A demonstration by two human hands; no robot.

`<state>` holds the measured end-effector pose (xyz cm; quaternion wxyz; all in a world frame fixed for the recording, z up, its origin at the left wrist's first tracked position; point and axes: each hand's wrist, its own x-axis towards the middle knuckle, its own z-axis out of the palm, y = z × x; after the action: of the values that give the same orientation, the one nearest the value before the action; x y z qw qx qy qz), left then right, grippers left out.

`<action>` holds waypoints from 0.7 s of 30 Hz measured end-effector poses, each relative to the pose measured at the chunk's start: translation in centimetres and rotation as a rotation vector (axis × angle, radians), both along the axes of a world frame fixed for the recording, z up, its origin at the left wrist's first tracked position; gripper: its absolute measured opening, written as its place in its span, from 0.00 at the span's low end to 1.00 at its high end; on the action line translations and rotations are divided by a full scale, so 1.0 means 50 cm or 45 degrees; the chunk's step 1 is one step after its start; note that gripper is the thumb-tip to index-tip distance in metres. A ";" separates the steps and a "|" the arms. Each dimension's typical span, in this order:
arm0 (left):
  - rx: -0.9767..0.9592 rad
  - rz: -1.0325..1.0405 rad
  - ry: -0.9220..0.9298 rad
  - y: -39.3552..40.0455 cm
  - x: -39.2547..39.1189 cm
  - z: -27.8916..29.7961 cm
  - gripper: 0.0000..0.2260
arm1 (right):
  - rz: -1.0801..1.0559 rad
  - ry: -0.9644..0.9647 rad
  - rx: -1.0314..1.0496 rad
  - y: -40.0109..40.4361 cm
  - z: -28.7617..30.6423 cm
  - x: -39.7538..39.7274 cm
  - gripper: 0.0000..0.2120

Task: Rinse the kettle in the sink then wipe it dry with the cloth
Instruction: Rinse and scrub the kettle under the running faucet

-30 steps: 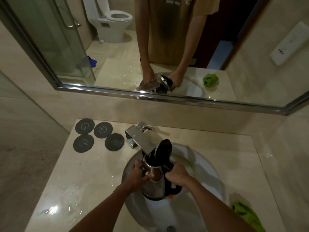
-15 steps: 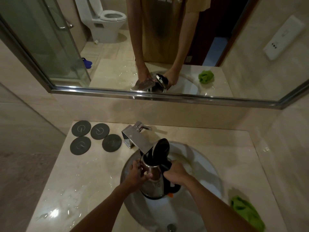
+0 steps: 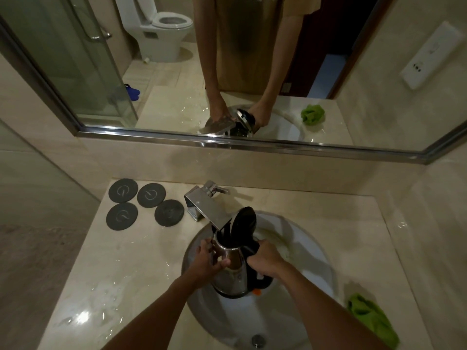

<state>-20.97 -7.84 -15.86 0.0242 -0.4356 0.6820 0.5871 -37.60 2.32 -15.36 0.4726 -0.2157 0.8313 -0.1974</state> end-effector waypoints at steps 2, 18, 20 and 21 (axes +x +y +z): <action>-0.013 -0.004 -0.001 0.000 0.001 0.000 0.36 | 0.003 -0.002 0.002 0.001 -0.001 -0.001 0.12; -0.015 0.015 -0.019 0.005 -0.002 0.010 0.37 | 0.005 -0.001 -0.036 0.007 -0.007 -0.002 0.10; -0.019 0.003 -0.016 0.005 -0.002 0.010 0.35 | 0.002 0.004 -0.036 0.010 -0.011 -0.003 0.13; -0.016 -0.006 -0.014 0.005 -0.003 0.013 0.33 | 0.005 0.006 -0.034 0.012 -0.013 -0.003 0.14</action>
<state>-21.10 -7.59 -15.22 0.0267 -0.4374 0.6864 0.5804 -37.75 2.90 -16.01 0.4681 -0.2239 0.8294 -0.2070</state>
